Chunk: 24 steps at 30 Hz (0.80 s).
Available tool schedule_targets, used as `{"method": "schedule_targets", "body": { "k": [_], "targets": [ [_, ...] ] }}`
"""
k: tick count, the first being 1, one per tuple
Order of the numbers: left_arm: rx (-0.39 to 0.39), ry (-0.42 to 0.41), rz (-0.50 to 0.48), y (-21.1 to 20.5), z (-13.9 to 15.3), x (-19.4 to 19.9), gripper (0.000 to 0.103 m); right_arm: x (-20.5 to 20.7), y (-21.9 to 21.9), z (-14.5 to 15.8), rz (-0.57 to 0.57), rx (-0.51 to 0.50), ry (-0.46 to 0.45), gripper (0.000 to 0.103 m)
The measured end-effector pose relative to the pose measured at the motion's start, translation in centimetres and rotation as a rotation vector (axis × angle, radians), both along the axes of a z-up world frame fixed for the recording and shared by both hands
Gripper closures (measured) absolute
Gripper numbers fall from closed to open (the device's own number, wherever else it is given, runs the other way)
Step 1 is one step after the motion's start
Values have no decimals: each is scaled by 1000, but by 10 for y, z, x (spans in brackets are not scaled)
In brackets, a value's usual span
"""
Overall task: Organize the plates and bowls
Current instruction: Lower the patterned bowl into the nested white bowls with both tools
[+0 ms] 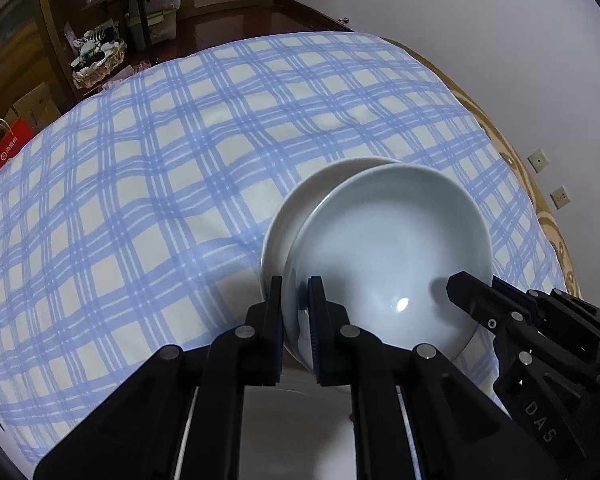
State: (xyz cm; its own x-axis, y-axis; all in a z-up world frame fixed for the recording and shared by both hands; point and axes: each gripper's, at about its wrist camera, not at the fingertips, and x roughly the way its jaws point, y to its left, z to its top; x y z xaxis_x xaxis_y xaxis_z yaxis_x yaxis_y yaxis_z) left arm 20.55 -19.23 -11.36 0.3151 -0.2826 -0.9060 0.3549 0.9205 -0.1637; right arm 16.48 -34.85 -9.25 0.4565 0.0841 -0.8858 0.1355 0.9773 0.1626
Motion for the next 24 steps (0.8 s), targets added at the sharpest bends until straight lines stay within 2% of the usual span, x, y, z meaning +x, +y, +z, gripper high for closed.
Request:
{"method": "schedule_targets", "body": {
  "k": [12,17,24],
  "targets": [
    [2,4,-16,0,-2,0,92,1,-8,1,-18,21,-9,90],
    [11,-42,-25,-3,8,0,92,1,-16,5,-29,65,-22,90],
    [27,-53,-22,1,20,3,88,-2,-20,11,-21,82,-33,90]
  ]
}}
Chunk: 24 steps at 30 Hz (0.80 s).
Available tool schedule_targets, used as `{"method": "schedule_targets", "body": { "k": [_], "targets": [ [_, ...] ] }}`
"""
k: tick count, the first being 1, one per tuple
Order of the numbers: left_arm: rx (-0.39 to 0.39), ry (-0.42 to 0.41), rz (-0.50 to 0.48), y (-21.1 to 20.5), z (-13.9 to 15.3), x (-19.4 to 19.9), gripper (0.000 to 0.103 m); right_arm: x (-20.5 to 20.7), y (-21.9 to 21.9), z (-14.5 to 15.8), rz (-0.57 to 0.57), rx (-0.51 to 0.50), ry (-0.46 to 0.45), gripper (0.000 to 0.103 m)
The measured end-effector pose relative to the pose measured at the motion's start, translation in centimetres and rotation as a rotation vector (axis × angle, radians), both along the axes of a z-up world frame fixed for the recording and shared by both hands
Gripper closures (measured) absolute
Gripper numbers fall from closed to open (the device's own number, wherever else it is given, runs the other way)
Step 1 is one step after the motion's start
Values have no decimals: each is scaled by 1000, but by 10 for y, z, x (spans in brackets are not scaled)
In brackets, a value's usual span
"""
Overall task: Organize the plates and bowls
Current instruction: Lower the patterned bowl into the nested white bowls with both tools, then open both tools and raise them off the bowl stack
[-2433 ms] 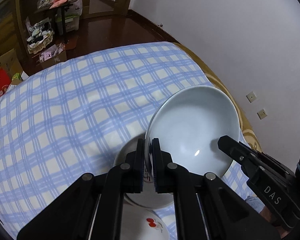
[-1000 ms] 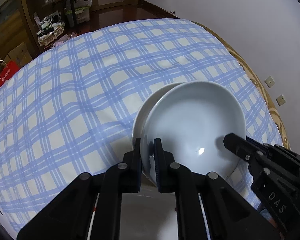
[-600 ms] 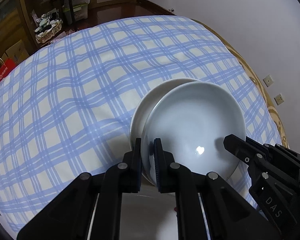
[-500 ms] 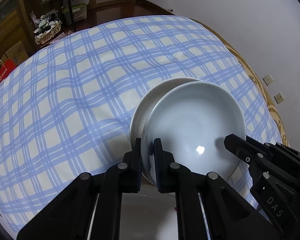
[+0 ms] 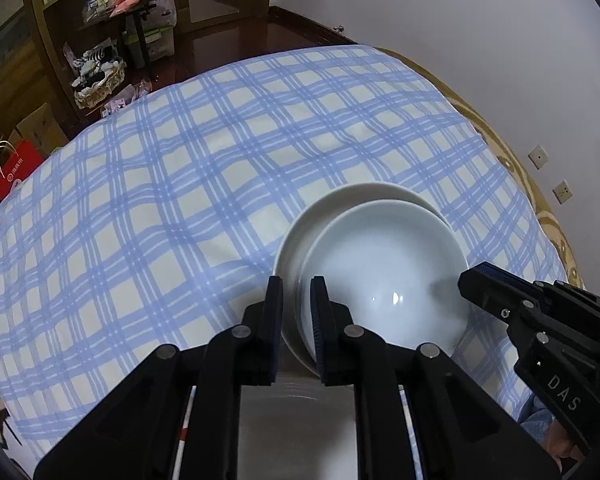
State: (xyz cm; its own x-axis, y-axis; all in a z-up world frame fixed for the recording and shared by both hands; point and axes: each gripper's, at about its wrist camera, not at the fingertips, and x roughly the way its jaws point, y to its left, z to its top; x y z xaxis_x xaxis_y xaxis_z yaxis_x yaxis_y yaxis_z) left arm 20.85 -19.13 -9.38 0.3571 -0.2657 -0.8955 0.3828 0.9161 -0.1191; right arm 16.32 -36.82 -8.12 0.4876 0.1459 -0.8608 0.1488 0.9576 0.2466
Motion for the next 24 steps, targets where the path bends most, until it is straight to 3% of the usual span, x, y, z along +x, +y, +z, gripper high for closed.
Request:
{"method": "schedule_targets", "body": {
  "k": [3,7,9,12,14,20,24],
  "targets": [
    [-3,-2,12,6,5,3,81,-1,-4,3,-7,14,-11,90],
    [11,-46,44,15,12,9,52,-4,-13,8,-20,24,-24,90],
    [22,-72,49,19,14,11,47,-5,-17,11,-32,19,-30,90],
    [46,-72,38,21,13,15,28,-4,-24,13,-42,8,-26,84],
    [67,-71,38,22,11,18,21,-4,-28,13,-52,0,-22,65],
    [68,-5,71,32,-3,26,19,-1,-39,7,-97,-10,0,30],
    [60,21,87,38,-11,29,19,0,-41,4,-112,-5,4,17]
  ]
}}
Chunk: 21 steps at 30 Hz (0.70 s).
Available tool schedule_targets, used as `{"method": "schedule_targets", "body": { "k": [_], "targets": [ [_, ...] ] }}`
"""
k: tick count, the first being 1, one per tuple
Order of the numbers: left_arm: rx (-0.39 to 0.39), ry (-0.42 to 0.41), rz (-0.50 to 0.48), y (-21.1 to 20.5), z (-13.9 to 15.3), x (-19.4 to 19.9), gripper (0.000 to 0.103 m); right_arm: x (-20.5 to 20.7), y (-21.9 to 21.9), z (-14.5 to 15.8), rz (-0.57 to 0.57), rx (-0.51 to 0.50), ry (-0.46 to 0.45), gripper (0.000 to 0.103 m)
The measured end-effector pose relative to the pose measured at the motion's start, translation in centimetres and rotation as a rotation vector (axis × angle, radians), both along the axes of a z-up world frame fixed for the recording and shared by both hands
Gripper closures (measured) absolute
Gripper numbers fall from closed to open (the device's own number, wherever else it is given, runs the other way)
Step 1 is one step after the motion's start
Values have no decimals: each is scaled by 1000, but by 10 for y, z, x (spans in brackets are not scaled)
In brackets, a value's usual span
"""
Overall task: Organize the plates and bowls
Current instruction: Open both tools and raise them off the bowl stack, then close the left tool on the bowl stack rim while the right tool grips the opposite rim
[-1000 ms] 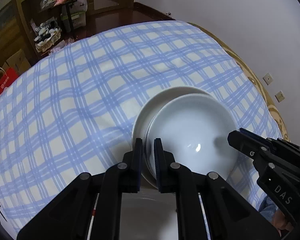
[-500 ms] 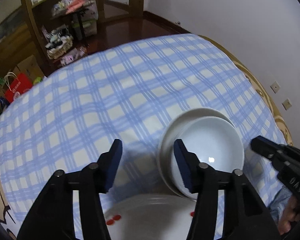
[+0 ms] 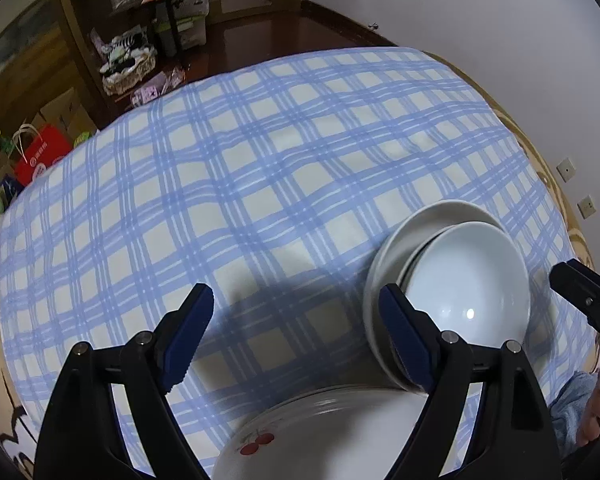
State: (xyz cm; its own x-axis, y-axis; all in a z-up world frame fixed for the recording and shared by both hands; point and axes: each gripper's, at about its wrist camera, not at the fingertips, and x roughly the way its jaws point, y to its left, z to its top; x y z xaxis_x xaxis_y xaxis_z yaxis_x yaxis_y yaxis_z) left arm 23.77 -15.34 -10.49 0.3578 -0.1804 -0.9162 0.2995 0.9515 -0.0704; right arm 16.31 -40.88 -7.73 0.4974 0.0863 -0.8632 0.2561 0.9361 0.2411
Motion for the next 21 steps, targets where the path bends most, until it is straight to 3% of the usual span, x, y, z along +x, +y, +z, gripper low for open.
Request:
{"method": "schedule_targets", "body": {
  "k": [2,21],
  "targets": [
    [-2,13,13,5,-5,3,19,1,0,-1,0,-14,1,13],
    [-90,99,27,15,-20,13,19,7,-10,-26,-24,-44,155,13]
  ]
}}
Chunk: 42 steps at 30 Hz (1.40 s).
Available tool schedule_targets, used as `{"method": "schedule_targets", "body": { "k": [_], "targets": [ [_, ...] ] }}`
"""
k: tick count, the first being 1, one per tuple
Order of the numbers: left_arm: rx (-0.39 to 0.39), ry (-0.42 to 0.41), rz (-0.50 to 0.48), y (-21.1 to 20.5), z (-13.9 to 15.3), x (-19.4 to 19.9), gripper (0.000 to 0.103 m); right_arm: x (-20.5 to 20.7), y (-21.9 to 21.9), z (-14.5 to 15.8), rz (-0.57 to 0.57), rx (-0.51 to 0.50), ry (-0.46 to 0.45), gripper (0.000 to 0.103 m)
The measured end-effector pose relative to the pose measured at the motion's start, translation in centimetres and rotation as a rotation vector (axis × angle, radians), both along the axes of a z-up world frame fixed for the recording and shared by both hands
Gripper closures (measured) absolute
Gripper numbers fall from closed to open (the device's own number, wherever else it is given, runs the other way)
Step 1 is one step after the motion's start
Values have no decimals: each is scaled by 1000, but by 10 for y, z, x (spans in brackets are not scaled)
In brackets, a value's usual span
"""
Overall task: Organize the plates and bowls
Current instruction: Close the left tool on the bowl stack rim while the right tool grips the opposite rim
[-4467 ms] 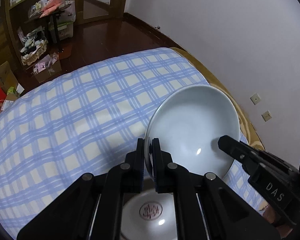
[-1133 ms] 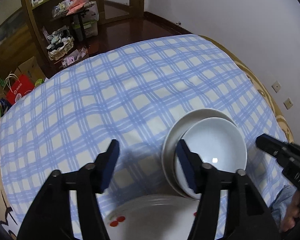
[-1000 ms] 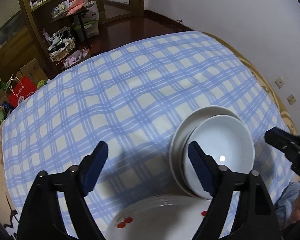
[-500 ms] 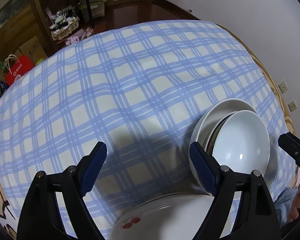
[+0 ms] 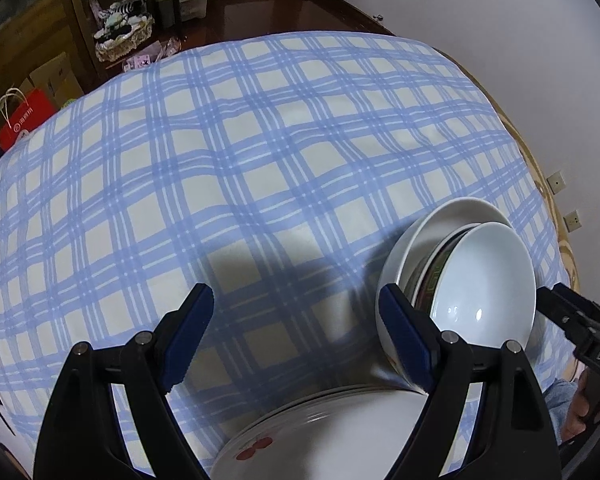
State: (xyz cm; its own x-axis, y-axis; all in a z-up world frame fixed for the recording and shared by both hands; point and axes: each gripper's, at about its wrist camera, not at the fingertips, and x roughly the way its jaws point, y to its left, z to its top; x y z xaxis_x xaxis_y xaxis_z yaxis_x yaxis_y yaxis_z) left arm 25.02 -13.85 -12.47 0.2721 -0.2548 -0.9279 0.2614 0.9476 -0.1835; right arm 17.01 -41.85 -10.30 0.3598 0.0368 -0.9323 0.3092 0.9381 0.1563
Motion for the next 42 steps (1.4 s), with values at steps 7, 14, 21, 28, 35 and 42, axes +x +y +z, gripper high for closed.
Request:
{"method": "schedule_targets", "body": {
  "k": [7,14,21,28,35,42],
  "targets": [
    [-47,13,-18,2,5,0,19,2,1,-5,-3,10,21,13],
    [-16,23,-47,-10,1,1,19,3,1,-10,-9,42,54,13],
    [2,25,-47,-14,0,2,19,5,0,-14,-18,42,76,9],
    [16,8,-49,-17,0,1,27,8,5,-12,-15,5,87,7],
    [-11,27,-52,-18,-1,-2,53,8,12,-10,2,0,82,8],
    [-7,4,-78,-24,-2,-7,64,8,20,-8,4,-28,80,16]
  ]
}}
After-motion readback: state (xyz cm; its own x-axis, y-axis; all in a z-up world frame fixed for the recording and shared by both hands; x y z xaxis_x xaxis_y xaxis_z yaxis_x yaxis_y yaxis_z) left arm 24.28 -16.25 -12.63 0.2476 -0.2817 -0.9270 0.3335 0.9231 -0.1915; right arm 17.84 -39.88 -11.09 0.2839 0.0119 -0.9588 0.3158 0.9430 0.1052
